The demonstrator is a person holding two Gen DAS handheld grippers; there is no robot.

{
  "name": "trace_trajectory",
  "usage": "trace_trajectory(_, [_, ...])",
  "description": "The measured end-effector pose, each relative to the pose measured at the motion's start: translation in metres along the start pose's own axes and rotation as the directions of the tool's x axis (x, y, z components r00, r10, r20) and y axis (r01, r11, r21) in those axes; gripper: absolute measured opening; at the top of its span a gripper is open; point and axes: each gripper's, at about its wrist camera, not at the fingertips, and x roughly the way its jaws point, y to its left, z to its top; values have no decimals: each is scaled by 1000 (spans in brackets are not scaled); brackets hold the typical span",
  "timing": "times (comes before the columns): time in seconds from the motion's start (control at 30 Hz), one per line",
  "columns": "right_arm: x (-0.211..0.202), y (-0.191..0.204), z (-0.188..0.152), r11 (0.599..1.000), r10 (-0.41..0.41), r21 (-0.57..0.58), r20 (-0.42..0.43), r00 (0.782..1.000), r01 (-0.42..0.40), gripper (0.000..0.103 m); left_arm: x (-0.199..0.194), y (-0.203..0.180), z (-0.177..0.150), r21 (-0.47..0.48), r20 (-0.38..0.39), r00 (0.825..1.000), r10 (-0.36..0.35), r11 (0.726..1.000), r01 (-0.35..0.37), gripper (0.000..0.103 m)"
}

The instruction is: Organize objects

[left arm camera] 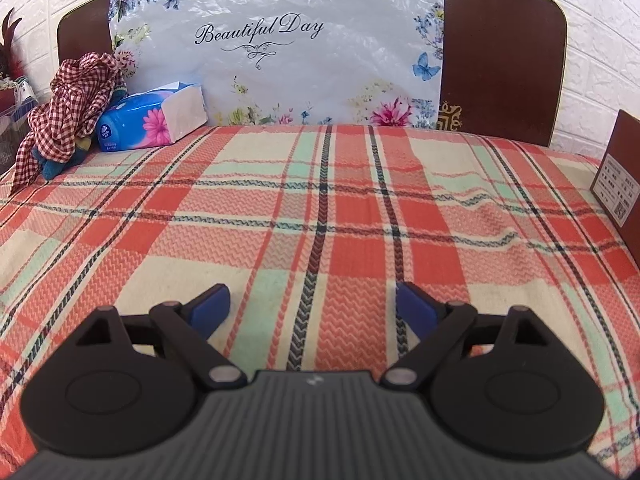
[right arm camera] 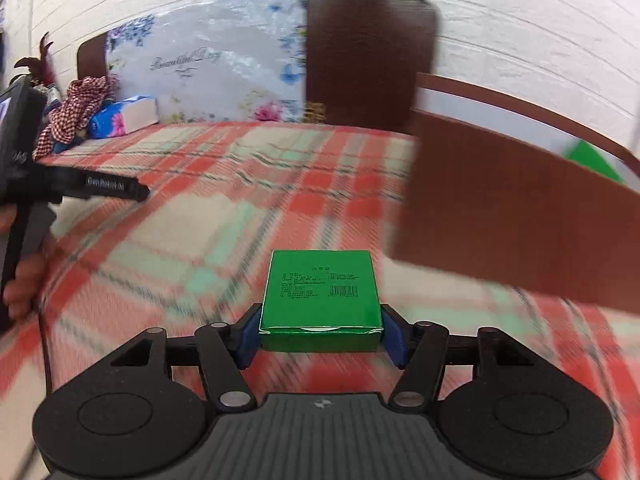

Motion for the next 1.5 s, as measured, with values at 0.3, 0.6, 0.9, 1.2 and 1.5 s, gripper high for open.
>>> trace_trajectory(0.3, [-65,-58,-55,976,-165,151,32,986,159,74,-47,-59,-18,72,-66,997,-43,996,47,87])
trace_trajectory(0.6, [-80,-64,-70,984,-125,138,76,989,113,75,-118,-175,-42,165,-207,923,-324,919,359,80])
trace_trajectory(0.9, [-88,-68,-72,990,-82,122,81,993,72,75,-134,-230,-35,99,-352,826,-441,860,501,54])
trace_trajectory(1.2, [-67,-66,-55,997,-56,59,53,997,53,61,-135,-267,-37,109,-401,782,-476,823,557,37])
trace_trajectory(1.5, [-80,-75,-48,988,-79,146,158,984,56,59,-156,-271,-21,143,-329,796,-508,807,574,25])
